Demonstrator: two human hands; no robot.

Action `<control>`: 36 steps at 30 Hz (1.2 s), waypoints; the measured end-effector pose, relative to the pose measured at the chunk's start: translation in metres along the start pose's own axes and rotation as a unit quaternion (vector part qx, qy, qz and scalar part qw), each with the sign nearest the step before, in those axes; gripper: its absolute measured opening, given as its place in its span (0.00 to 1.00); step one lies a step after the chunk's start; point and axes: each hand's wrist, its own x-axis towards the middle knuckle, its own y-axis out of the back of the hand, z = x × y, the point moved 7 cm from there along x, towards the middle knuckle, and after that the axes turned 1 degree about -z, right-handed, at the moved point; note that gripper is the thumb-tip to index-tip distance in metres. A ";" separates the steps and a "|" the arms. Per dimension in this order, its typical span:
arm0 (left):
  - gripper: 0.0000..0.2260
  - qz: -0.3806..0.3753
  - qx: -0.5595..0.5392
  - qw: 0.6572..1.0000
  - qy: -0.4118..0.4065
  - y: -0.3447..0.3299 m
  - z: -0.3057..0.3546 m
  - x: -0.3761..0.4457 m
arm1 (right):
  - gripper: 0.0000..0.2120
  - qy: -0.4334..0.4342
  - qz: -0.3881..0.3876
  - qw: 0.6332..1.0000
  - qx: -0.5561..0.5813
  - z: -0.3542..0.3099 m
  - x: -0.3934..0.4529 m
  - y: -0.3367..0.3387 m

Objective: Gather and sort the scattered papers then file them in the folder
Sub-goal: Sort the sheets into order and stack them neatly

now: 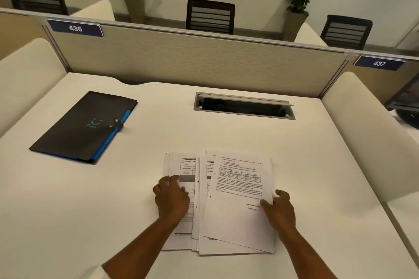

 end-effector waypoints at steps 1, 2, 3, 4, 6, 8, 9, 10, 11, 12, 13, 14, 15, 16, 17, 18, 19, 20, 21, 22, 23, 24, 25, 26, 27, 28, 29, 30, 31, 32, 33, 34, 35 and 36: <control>0.21 -0.005 0.015 1.000 0.011 0.001 -0.008 0.000 | 0.33 -0.003 0.004 1.000 -0.012 -0.003 0.001 0.000; 0.23 -0.020 0.028 0.999 0.012 -0.001 -0.014 -0.001 | 0.35 -0.008 0.004 1.000 -0.020 -0.006 0.002 -0.002; 0.26 -0.041 0.046 0.998 0.004 -0.004 -0.018 -0.003 | 0.35 -0.013 -0.001 1.000 -0.025 -0.009 0.002 -0.006; 0.27 -0.061 0.068 0.996 -0.008 -0.008 -0.019 -0.006 | 0.35 -0.015 -0.008 0.999 -0.032 -0.013 0.002 -0.012; 0.30 -0.100 0.103 0.989 -0.033 -0.018 -0.018 -0.011 | 0.33 -0.013 -0.020 0.998 -0.061 -0.021 0.000 -0.024; 0.31 -0.146 0.108 0.981 -0.063 -0.028 -0.016 -0.015 | 0.31 -0.011 -0.031 0.996 -0.087 -0.028 -0.001 -0.034; 0.30 -0.170 0.107 0.976 -0.084 -0.032 -0.014 -0.018 | 0.30 -0.011 -0.033 0.995 -0.094 -0.031 -0.002 -0.037; 0.29 -0.192 0.103 0.970 -0.103 -0.035 -0.012 -0.019 | 0.29 -0.012 -0.032 0.994 -0.100 -0.032 -0.002 -0.039; 0.28 -0.209 0.091 0.967 -0.116 -0.037 -0.009 -0.021 | 0.29 -0.015 -0.027 0.993 -0.111 -0.033 -0.001 -0.039; 0.28 -0.220 0.073 0.965 -0.121 -0.038 -0.007 -0.021 | 0.30 -0.018 -0.019 0.991 -0.129 -0.033 -0.001 -0.039; 0.27 -0.227 0.054 0.965 -0.122 -0.037 -0.005 -0.022 | 0.33 -0.021 -0.010 0.989 -0.148 -0.034 -0.001 -0.038; 0.27 -0.235 0.036 0.964 -0.120 -0.037 -0.003 -0.021 | 0.35 -0.023 -0.003 0.986 -0.162 -0.034 -0.001 -0.038; 0.26 -0.245 0.022 0.962 -0.117 -0.037 -0.002 -0.021 | 0.37 -0.024 -0.001 0.985 -0.170 -0.035 -0.001 -0.039; 0.27 -0.255 0.012 0.960 -0.114 -0.037 -0.001 -0.022 | 0.38 -0.025 -0.005 0.985 -0.169 -0.036 -0.001 -0.041; 0.27 -0.260 0.008 0.959 -0.113 -0.037 -0.001 -0.022 | 0.39 -0.027 -0.012 0.986 -0.162 -0.037 -0.001 -0.043; 0.28 -0.258 0.008 0.959 -0.115 -0.036 -0.002 -0.021 | 0.39 -0.031 -0.017 0.988 -0.153 -0.037 -0.001 -0.045; 0.28 -0.251 0.008 0.961 -0.119 -0.035 -0.003 -0.021 | 0.39 -0.035 -0.019 0.989 -0.146 -0.037 -0.001 -0.045; 0.29 -0.243 0.007 0.962 -0.122 -0.035 -0.004 -0.022 | 0.39 -0.039 -0.017 0.989 -0.141 -0.037 -0.001 -0.045; 0.29 -0.236 0.008 0.964 -0.124 -0.034 -0.005 -0.022 | 0.39 -0.040 -0.013 0.989 -0.140 -0.036 -0.001 -0.044; 0.29 -0.231 0.011 0.965 -0.127 -0.033 -0.006 -0.022 | 0.39 -0.039 -0.011 0.989 -0.142 -0.035 -0.001 -0.044; 0.30 -0.227 0.015 0.965 -0.128 -0.033 -0.007 -0.022 | 0.38 -0.036 -0.008 0.989 -0.146 -0.035 -0.002 -0.043; 0.30 -0.223 0.016 0.966 -0.128 -0.034 -0.007 -0.021 | 0.36 -0.030 -0.005 0.988 -0.150 -0.034 -0.003 -0.043; 0.30 -0.216 0.012 0.968 -0.124 -0.034 -0.008 -0.020 | 0.33 -0.023 0.000 0.989 -0.149 -0.033 -0.005 -0.042; 0.30 -0.207 0.003 0.971 -0.118 -0.034 -0.008 -0.018 | 0.28 -0.015 0.006 0.990 -0.141 -0.033 -0.007 -0.041; 0.30 -0.198 -0.006 0.974 -0.111 -0.034 -0.008 -0.017 | 0.24 -0.008 0.012 0.992 -0.126 -0.031 -0.009 -0.039; 0.30 -0.191 -0.012 0.976 -0.105 -0.034 -0.009 -0.015 | 0.20 -0.001 0.017 0.995 -0.100 -0.029 -0.010 -0.038; 0.31 -0.187 -0.012 0.977 -0.102 -0.034 -0.009 -0.014 | 0.18 0.004 0.021 0.998 -0.061 -0.027 -0.011 -0.036; 0.32 -0.188 -0.006 0.976 -0.107 -0.035 -0.009 -0.014 | 0.18 0.003 0.019 1.000 -0.009 -0.024 -0.011 -0.035; 0.34 -0.193 0.005 0.974 -0.119 -0.037 -0.008 -0.015 | 0.20 -0.003 0.013 0.999 0.049 -0.021 -0.012 -0.034; 0.36 -0.199 0.022 0.970 -0.136 -0.038 -0.006 -0.017 | 0.23 -0.012 0.004 0.995 0.103 -0.019 -0.013 -0.033; 0.38 -0.206 0.041 0.966 -0.152 -0.038 -0.005 -0.018 | 0.27 -0.021 -0.004 0.989 0.146 -0.016 -0.013 -0.032; 0.41 -0.213 0.063 0.961 -0.166 -0.038 -0.005 -0.018 | 0.31 -0.028 -0.010 0.985 0.171 -0.013 -0.014 -0.032; 0.43 -0.219 0.085 0.955 -0.179 -0.038 -0.005 -0.018 | 0.34 -0.034 -0.014 0.983 0.182 -0.010 -0.014 -0.031; 0.44 -0.222 0.108 0.950 -0.193 -0.037 -0.005 -0.018 | 0.34 -0.039 -0.017 0.983 0.179 -0.006 -0.013 -0.031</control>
